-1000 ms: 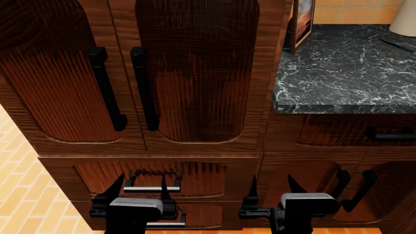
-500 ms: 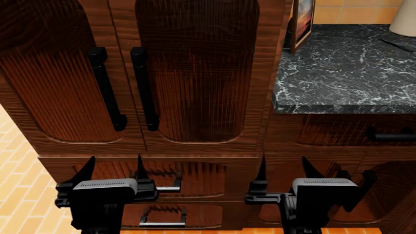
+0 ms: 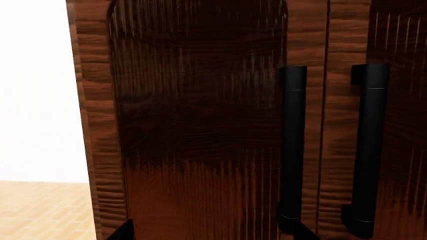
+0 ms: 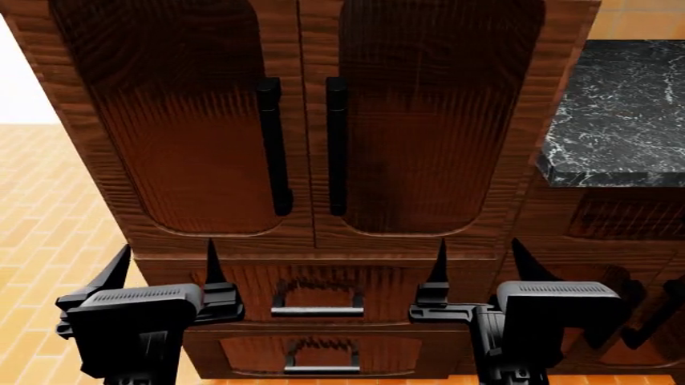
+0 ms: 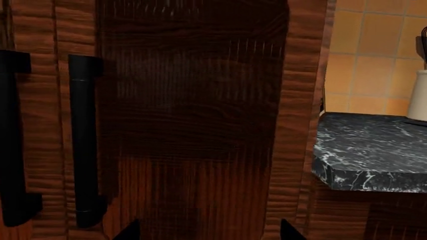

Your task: Close the microwave door

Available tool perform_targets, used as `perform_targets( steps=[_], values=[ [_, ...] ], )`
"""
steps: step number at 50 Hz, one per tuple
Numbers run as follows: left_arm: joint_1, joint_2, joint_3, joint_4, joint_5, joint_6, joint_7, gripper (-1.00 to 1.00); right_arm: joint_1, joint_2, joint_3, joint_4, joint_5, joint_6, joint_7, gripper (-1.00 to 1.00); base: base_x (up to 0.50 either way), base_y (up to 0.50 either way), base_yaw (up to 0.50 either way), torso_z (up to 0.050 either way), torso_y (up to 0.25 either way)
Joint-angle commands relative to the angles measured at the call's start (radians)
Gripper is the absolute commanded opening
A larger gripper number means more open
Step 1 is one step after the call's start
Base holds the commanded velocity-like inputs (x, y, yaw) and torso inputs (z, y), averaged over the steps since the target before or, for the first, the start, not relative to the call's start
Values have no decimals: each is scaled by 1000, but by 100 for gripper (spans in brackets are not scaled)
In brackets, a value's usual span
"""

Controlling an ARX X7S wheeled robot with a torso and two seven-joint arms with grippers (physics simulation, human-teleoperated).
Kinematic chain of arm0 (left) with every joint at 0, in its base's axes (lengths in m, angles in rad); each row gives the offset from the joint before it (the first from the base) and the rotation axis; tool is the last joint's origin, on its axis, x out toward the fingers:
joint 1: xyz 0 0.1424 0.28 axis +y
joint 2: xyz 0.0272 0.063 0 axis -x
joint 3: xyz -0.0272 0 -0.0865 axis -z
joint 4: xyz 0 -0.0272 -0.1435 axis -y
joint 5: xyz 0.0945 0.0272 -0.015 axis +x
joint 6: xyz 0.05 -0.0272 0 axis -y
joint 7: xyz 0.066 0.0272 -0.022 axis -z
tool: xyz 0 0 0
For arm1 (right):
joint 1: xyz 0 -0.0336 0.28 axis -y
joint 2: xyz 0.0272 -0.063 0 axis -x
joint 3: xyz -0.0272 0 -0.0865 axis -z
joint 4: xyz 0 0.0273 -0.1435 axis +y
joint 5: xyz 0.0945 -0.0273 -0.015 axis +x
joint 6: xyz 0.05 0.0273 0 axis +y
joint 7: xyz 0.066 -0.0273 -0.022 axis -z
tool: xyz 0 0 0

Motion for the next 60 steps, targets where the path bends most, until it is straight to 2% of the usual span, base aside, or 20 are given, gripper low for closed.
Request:
perform_targets(
  steps=[1,60],
  values=[
    [4,-11,5,13,-8,-2,-9,100,4,12,-12,-13,3,8,13,100,0,500,0,0,0],
    [13,-49,32,14,-38,17,-50,100,4,46,-28,-4,53,-7,60,100,0,500,0,0,0]
  ],
)
